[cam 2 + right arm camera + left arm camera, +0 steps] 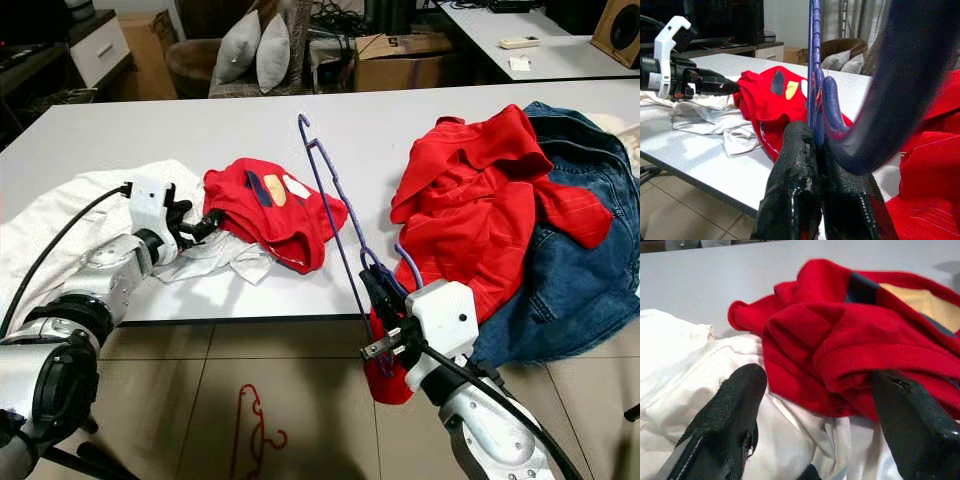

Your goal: Hang hanger

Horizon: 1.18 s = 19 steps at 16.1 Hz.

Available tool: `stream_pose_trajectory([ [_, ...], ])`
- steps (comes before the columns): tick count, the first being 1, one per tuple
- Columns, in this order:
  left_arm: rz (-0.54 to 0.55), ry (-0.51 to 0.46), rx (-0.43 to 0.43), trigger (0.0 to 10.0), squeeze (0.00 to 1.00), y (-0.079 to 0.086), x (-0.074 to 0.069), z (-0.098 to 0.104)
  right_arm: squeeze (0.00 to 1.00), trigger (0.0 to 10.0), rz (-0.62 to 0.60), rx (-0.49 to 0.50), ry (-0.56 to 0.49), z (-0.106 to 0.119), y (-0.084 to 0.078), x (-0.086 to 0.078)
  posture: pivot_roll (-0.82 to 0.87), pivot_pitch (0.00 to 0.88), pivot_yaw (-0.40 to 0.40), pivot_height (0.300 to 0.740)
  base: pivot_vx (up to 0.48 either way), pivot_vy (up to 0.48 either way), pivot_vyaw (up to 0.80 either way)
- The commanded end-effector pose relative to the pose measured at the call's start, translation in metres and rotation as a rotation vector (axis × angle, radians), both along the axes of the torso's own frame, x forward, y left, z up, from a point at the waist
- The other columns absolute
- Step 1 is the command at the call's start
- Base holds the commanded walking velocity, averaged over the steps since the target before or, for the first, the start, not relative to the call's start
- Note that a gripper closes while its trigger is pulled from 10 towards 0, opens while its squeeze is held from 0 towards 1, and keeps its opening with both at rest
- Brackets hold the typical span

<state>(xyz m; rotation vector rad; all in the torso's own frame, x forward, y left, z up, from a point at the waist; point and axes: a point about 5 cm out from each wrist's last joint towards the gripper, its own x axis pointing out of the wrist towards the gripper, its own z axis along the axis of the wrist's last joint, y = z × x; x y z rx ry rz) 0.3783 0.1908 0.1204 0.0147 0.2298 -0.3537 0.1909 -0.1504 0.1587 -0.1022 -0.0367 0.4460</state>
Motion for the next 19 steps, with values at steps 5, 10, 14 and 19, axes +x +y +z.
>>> stream_pose_trajectory([
  [5, -0.092, 0.003, 0.002, 10.0, 0.00, -0.024, 0.003, 0.001, 0.00, 10.0, -0.001, -0.012, -0.027, 0.007, -0.002, -0.001, -0.21, 0.000, 0.121, 0.740, 0.000, 0.000, 0.00],
  [10, -0.093, 0.018, 0.024, 10.0, 0.00, -0.032, 0.004, -0.001, 0.00, 10.0, 0.000, -0.013, -0.029, 0.008, -0.002, -0.001, -0.21, 0.000, 0.126, 0.740, 0.000, 0.000, 0.00],
  [14, -0.045, 0.027, 0.013, 4.6, 0.00, -0.026, 0.004, -0.001, 0.00, 10.0, -0.003, -0.011, -0.029, 0.008, -0.002, -0.001, -0.21, 0.000, 0.125, 0.740, 0.000, 0.000, 0.00],
  [19, -0.025, 0.031, -0.012, 0.0, 0.00, -0.023, 0.004, -0.001, 0.00, 10.0, 0.000, -0.012, -0.030, 0.008, -0.001, 0.000, -0.21, 0.000, 0.123, 0.740, 0.000, 0.000, 0.00],
])
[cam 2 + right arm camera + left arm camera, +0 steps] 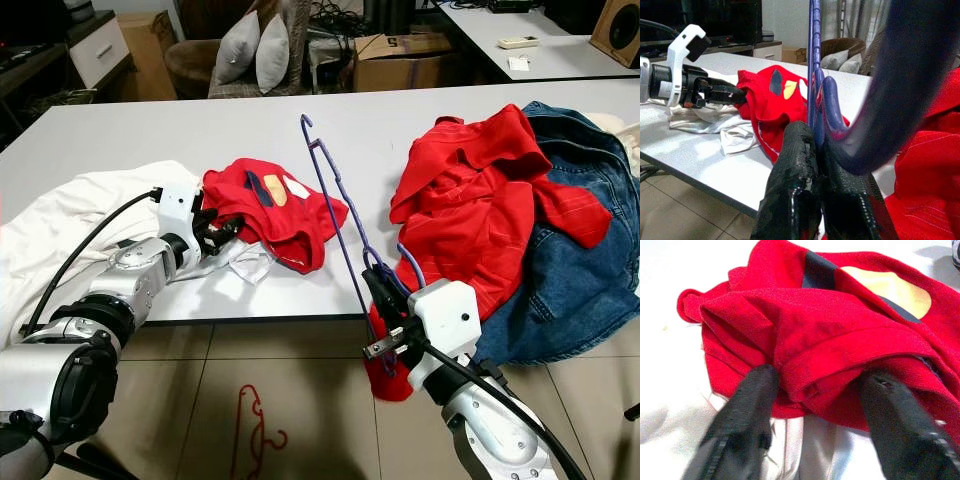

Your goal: Hang hanger

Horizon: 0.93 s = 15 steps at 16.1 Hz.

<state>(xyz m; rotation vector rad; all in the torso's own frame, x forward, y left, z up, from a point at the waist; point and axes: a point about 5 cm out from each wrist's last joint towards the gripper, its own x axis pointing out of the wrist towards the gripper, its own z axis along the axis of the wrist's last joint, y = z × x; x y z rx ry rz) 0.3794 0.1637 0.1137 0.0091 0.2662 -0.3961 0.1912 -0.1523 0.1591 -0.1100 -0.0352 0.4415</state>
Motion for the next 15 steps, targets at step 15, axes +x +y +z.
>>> stream_pose_trajectory([
  [15, 0.053, -0.013, -0.046, 0.0, 0.00, 0.0065, 0.0037, 0.0073, 0.00, 10.0, -0.001, -0.002, -0.032, 0.0069, 0.0011, -0.0006, -0.20, 0.000, 0.131, 0.740, 0.000, 0.000, 0.00],
])
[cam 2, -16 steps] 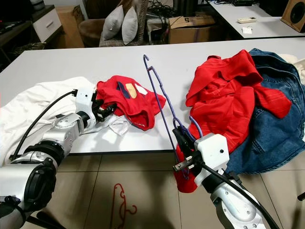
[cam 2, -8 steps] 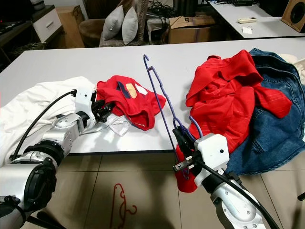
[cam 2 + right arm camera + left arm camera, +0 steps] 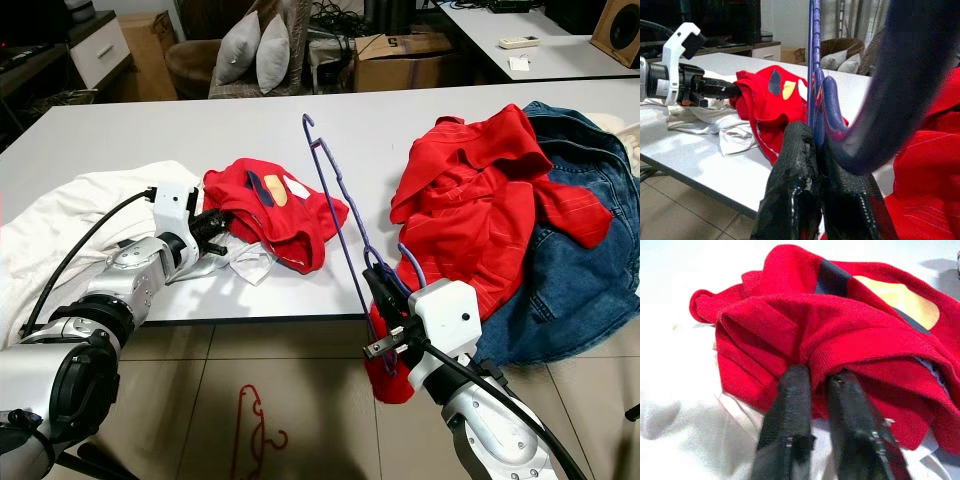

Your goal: Hang hanger

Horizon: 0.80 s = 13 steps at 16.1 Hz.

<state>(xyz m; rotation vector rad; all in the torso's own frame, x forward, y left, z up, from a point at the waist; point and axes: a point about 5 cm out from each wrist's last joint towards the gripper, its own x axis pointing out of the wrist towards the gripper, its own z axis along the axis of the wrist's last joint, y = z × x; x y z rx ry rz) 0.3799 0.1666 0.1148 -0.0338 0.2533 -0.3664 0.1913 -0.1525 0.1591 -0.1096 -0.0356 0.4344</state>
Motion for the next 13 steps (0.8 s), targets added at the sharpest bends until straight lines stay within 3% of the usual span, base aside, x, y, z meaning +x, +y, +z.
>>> stream_pose_trajectory([
  [1, 0.016, -0.010, 0.001, 0.0, 0.00, 0.004, 0.003, 0.007, 0.00, 10.0, 0.007, -0.003, -0.031, 0.007, 0.001, -0.001, -0.20, 0.000, 0.131, 0.740, 0.000, 0.000, 0.00],
  [2, -0.023, -0.028, 0.085, 0.0, 0.00, 0.007, 0.005, 0.011, 0.00, 10.0, 0.020, -0.014, -0.026, 0.007, 0.000, -0.003, -0.20, 0.000, 0.137, 0.740, 0.000, 0.000, 0.00],
  [4, -0.065, -0.050, 0.155, 0.0, 0.00, 0.009, 0.006, 0.017, 0.00, 10.0, 0.049, -0.018, -0.015, 0.007, -0.001, -0.006, -0.19, 0.000, 0.140, 0.740, 0.000, 0.000, 0.00],
  [7, -0.175, -0.130, 0.209, 0.0, 0.00, 0.009, 0.015, 0.048, 0.00, 10.0, 0.250, 0.007, 0.070, 0.013, 0.002, -0.025, -0.16, 0.000, 0.132, 0.740, 0.000, 0.000, 0.00],
  [9, -0.240, -0.152, 0.238, 0.0, 0.00, 0.005, 0.015, 0.056, 0.00, 10.0, 0.281, 0.000, 0.097, 0.011, 0.003, -0.028, -0.15, 0.000, 0.127, 0.740, 0.000, 0.000, 0.00],
  [10, -0.300, -0.198, 0.359, 0.0, 0.00, 0.003, 0.016, 0.064, 0.00, 10.0, 0.278, -0.036, 0.151, 0.003, -0.001, -0.027, -0.14, 0.000, 0.122, 0.740, 0.000, 0.000, 0.00],
  [13, -0.307, -0.257, 0.492, 0.0, 0.00, 0.005, 0.019, 0.076, 0.00, 10.0, 0.218, -0.118, 0.242, -0.014, -0.011, -0.018, -0.13, 0.000, 0.118, 0.740, 0.000, 0.000, 0.00],
])
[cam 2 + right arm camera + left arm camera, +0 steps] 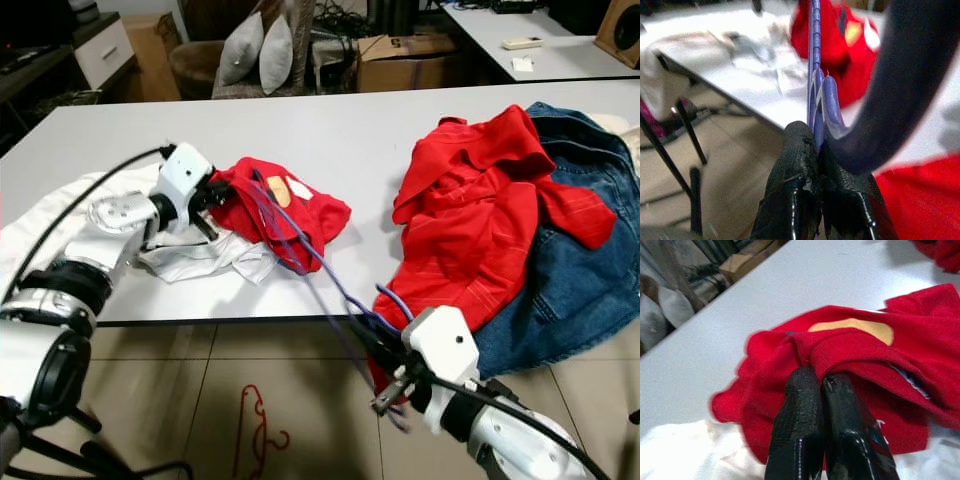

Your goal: Hang hanger

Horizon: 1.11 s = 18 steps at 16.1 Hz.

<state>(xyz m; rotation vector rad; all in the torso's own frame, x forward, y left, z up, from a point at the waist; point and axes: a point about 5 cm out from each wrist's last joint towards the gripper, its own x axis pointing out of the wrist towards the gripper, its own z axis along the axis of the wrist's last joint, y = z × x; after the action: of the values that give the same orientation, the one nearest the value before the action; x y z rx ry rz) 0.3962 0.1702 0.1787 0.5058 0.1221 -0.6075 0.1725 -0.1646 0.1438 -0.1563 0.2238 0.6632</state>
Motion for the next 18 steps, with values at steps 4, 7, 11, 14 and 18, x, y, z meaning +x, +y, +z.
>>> stream_pose_trajectory([
  [4, 0.006, -0.225, 0.211, 0.0, 0.00, 0.006, 0.005, 0.037, 0.00, 10.0, -0.018, 0.009, 0.048, -0.007, 0.002, 0.006, -0.11, 0.000, 0.110, 0.740, 0.000, 0.000, 0.00],
  [7, -0.052, -0.242, 0.267, 0.0, 0.00, 0.001, 0.004, 0.040, 0.00, 10.0, 0.041, 0.069, 0.025, 0.000, 0.011, 0.007, -0.10, 0.000, 0.104, 0.740, 0.000, 0.000, 0.00],
  [11, -0.055, -0.253, 0.261, 0.0, 0.00, -0.002, 0.004, 0.041, 0.00, 10.0, 0.066, 0.082, 0.039, 0.000, 0.015, 0.006, -0.09, 0.000, 0.094, 0.740, 0.000, 0.000, 0.00],
  [14, -0.040, -0.266, 0.253, 0.0, 0.00, -0.001, 0.005, 0.047, 0.00, 10.0, -0.001, -0.001, 0.109, -0.013, 0.004, 0.003, -0.10, 0.000, 0.093, 0.740, 0.000, 0.000, 0.00],
  [18, -0.050, -0.279, 0.242, 0.0, 0.00, -0.004, 0.005, 0.051, 0.00, 10.0, -0.207, -0.018, 0.141, -0.021, -0.018, 0.008, -0.11, 0.000, 0.093, 0.740, 0.000, 0.000, 0.00],
])
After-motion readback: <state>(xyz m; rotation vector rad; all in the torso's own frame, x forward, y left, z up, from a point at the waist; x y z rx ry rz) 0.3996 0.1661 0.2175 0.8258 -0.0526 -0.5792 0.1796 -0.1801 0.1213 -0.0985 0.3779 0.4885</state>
